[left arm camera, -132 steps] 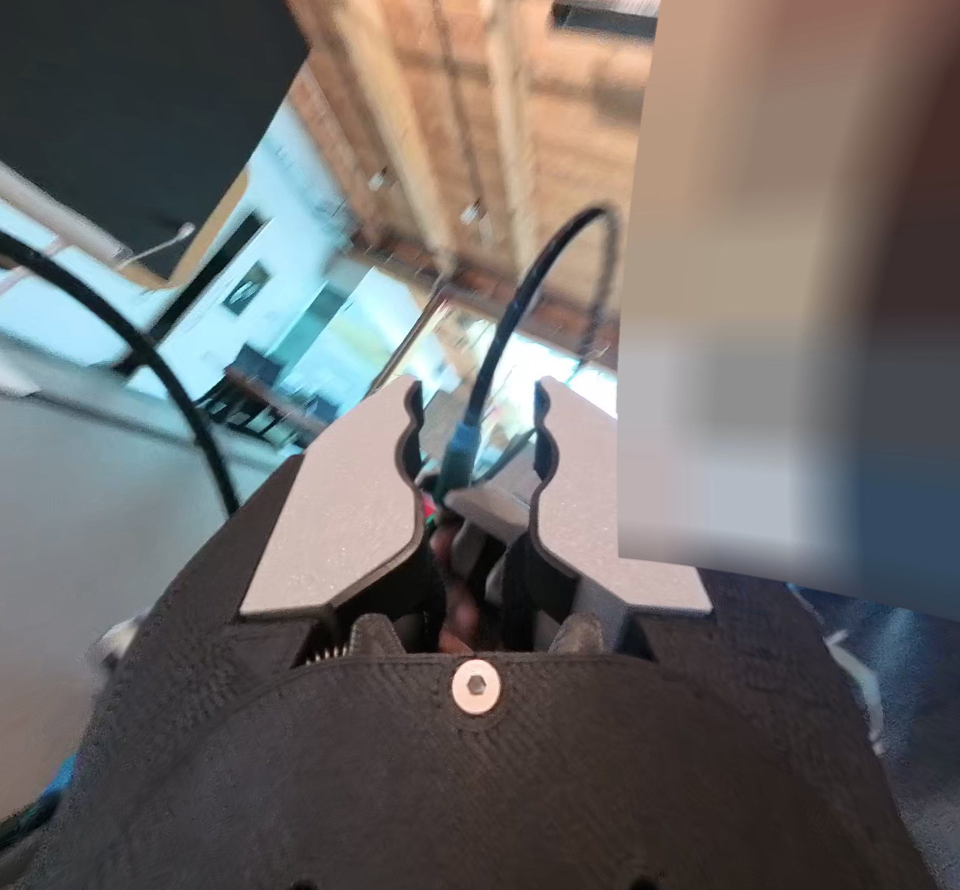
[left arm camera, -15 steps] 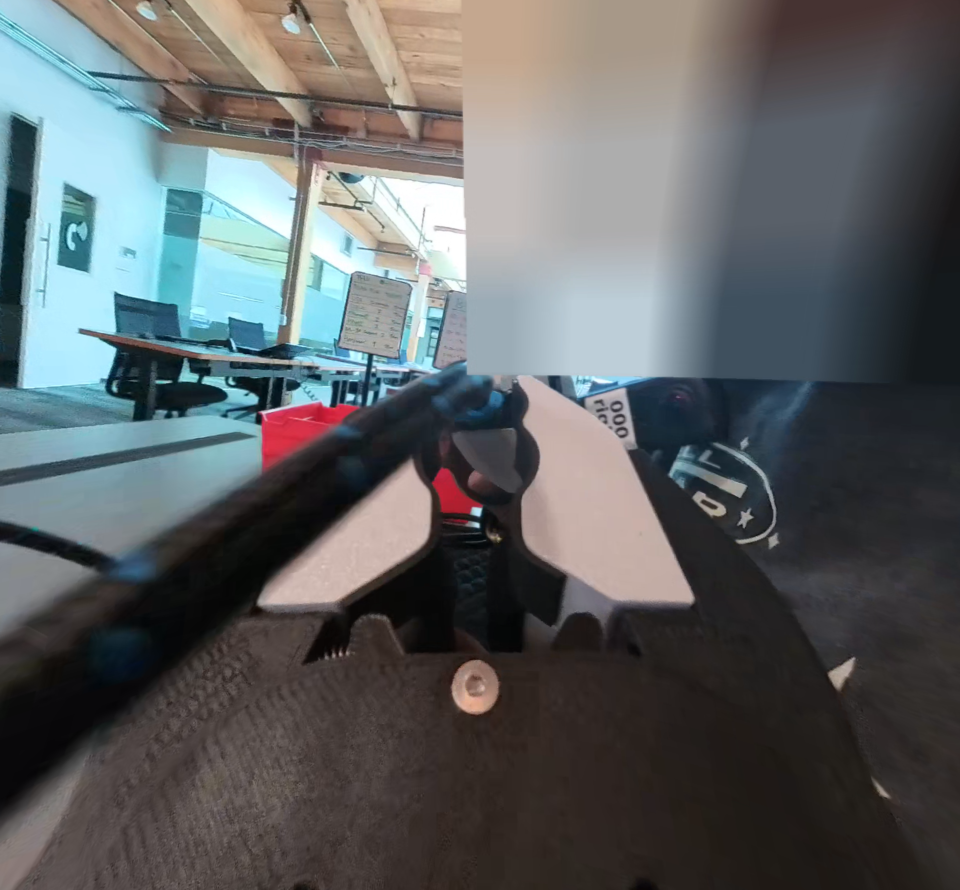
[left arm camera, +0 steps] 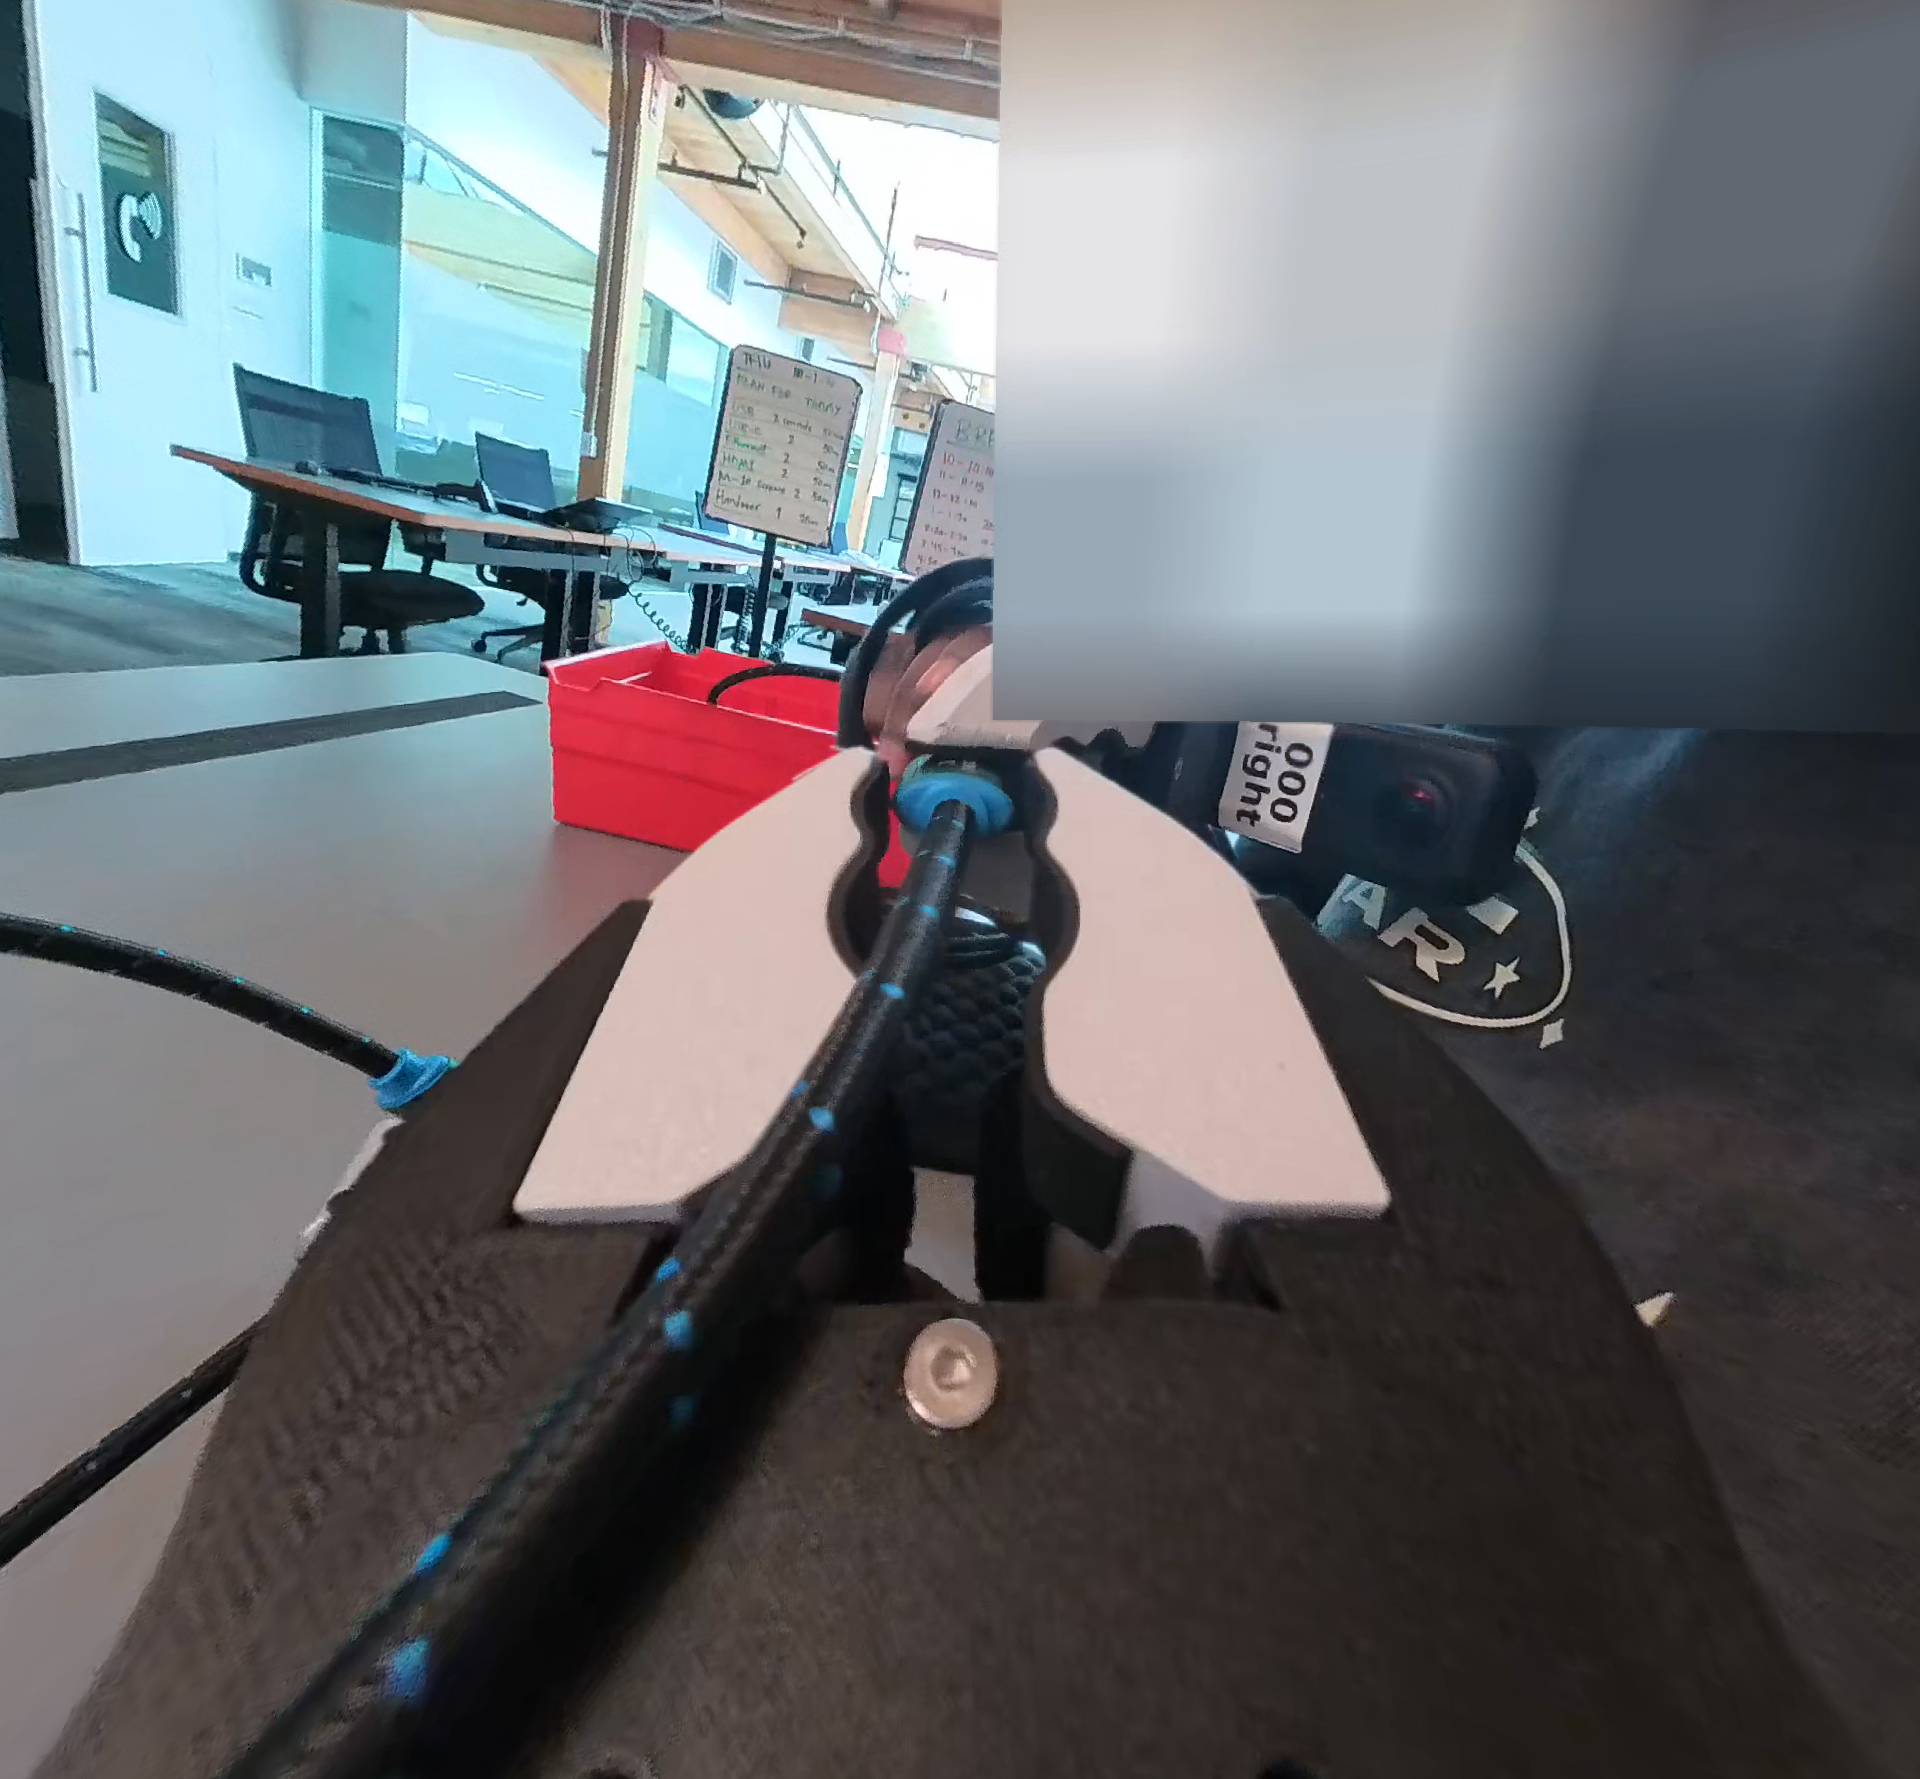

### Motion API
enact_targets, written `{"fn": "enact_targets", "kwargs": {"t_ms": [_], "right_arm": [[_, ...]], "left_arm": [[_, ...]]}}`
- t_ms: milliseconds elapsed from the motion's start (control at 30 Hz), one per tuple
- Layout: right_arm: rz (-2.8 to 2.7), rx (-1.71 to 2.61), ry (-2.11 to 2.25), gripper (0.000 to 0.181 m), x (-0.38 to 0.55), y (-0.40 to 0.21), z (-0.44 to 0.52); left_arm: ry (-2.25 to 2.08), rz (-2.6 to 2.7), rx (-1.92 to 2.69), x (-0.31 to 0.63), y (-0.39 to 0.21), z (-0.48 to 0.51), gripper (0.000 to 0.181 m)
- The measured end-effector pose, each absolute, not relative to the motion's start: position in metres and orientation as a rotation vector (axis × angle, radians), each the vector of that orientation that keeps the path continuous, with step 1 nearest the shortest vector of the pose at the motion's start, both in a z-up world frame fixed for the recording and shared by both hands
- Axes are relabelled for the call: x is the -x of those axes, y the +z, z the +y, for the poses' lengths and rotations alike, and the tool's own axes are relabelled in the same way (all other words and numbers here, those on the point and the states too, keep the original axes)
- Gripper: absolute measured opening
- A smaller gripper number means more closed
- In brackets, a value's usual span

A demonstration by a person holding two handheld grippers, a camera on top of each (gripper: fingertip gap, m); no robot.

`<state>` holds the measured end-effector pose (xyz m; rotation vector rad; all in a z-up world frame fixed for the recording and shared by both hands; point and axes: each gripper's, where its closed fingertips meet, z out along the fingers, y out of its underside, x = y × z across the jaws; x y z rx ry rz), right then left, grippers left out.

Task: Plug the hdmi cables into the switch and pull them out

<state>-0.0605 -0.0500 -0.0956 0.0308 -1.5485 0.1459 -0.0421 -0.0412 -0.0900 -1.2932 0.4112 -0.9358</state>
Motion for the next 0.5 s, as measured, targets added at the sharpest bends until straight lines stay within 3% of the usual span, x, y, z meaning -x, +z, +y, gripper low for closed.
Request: {"fn": "enact_targets", "kwargs": {"t_ms": [333,500], "right_arm": [[-1.564,0.037,0.309,0.012,0.057,-0.096,-0.053],[-1.611,0.575,0.851,0.047,0.042,-0.1,-0.006]], "left_arm": [[-0.803,0.477,1.287,0.04,-0.092,-0.045,0.021],[-0.536,0.326,0.983,0.089,-0.047,-0.07,0.021]]}}
